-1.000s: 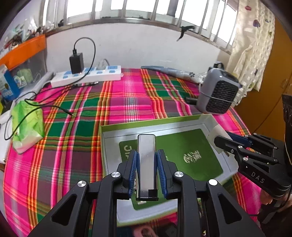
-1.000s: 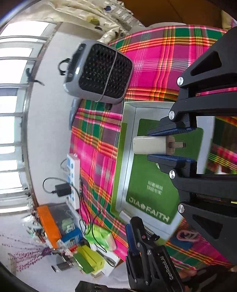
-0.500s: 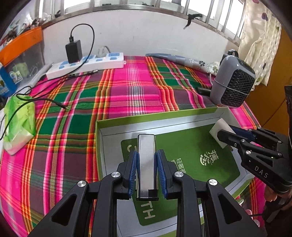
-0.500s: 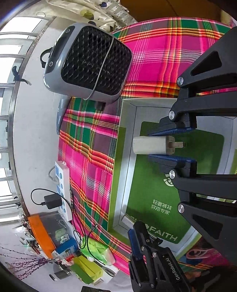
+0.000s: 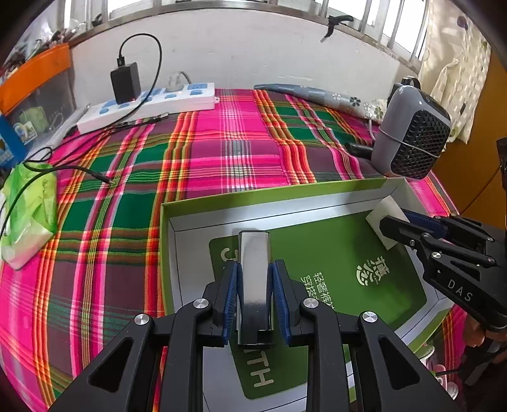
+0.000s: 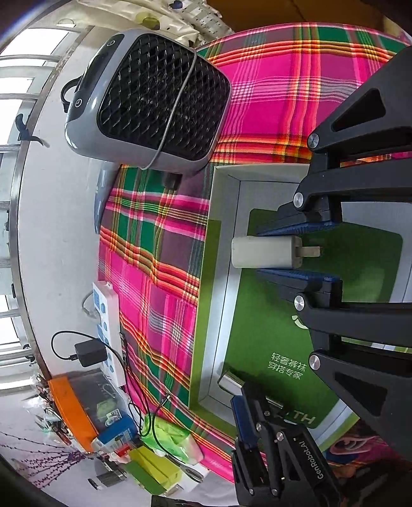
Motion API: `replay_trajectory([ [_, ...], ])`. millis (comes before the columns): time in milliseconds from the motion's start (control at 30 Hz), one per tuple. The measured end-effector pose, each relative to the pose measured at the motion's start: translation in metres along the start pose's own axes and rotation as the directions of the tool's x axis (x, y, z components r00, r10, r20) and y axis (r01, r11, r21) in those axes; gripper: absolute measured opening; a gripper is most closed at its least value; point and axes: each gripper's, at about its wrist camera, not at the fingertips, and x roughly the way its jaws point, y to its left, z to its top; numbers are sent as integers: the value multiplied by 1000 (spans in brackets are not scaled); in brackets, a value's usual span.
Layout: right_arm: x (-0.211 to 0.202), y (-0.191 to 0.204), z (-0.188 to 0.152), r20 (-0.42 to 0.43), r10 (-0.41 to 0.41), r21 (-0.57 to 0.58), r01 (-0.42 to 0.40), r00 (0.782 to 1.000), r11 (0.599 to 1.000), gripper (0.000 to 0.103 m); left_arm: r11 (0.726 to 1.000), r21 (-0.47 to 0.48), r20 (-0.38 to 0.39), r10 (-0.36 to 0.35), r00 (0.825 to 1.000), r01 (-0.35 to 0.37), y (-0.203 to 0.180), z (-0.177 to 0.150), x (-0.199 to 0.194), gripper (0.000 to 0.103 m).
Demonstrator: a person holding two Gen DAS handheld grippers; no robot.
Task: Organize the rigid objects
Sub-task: 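Open the left gripper releasing the lighter while the right gripper releases the charger, then move both grippers back toward the remaining items on the tablecloth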
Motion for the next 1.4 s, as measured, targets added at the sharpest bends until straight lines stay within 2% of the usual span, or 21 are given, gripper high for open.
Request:
replay_trajectory([
  [200,-1,0,-1,2,6,7,-6,1000,1000,21,1000,-3,0,0,1000,0,0,0,1,24],
  [367,-2,-3,-2,9,14,27,-14,1000,1000,22,1000,-6,5,-7,1000,7,1,-1,-2,36],
  [533,-8,-4,-4,26,19,29,-20,999,999,33,1000,-21,8,-15,1000,15,3,-4,-8,36],
  [1033,-44,4,-18,74,25,34,-27,997,999,34,999,-40,81,-6,997,10,6,-25,-57,37],
  [1400,-80,3,-48,116,38,62,-45,993,997,34,998,-57,120,-9,993,16,12,-58,-96,37],
])
